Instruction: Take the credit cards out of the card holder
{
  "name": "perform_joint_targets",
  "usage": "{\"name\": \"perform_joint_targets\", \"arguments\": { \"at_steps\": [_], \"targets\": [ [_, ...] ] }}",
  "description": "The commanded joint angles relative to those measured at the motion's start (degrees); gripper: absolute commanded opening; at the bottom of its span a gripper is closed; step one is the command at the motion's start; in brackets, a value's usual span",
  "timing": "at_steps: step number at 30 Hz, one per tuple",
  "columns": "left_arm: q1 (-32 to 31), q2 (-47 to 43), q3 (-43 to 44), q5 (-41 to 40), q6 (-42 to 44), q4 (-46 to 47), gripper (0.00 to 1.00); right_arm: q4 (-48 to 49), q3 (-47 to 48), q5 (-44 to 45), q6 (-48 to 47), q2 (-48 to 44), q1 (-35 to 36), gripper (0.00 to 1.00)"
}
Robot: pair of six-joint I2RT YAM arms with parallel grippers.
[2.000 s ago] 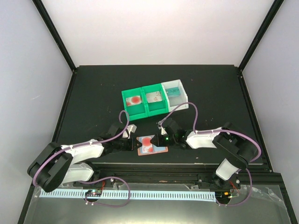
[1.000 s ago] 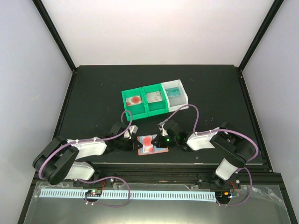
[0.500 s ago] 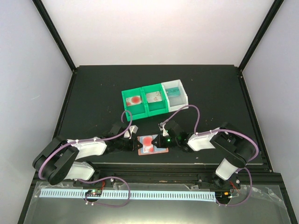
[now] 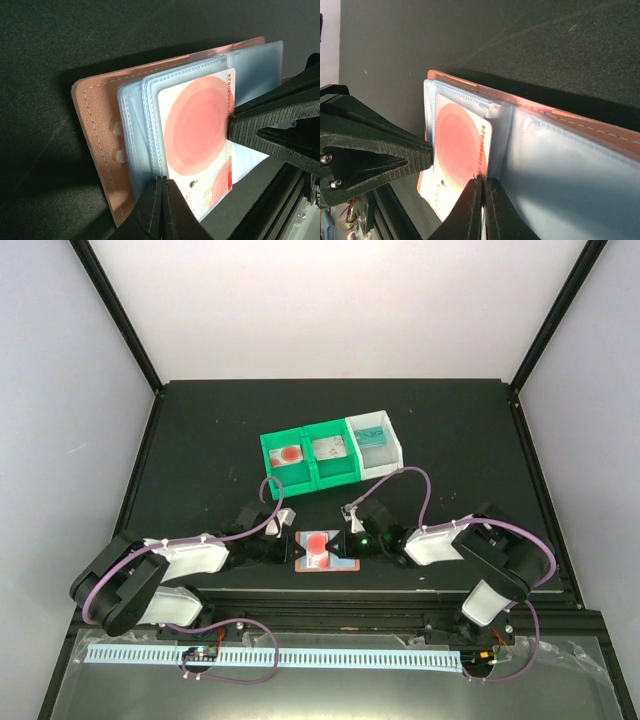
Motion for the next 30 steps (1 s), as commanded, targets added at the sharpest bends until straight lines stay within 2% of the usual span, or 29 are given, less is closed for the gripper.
{"name": "perform_joint_targets", "arguments": {
  "at_steps": [1,6,15,26,28,30],
  "targets": [
    [0.2,0.61,0.55,-4.1,0.73,-3.11,0.02,3.93,-1.89,-2.23,0.8,-0.46,-0.62,0.01],
    [0.21,0.51,0.26,-4.46,0.47,-3.19,0.02,8.49,-4.03,-3.68,2.55,-0.56,-1.48,0.01],
    [0.27,-0.22,0.7,-4.9,0.6,-3.89,0.01,7.01,-4.1,-3.65,1.74,-1.35,-1.65,0.01],
    [0.26,-0.11,0.26,-5.08,-0.01,-3.31,0.02,9.85,-4.71,-6.18,2.2,0.41,-1.62,0.01],
    [0.22,0.04,0.35,-5.15,-0.01,-3.35,0.02,9.48,-4.87,-5.56,2.22,0.46,-1.62,0.04],
    [0.28,0.08,0.35,-5.23,-0.01,-3.42,0.02,9.86,-5.12,-5.46,2.07,0.69,-1.61,0.02]
  ]
}}
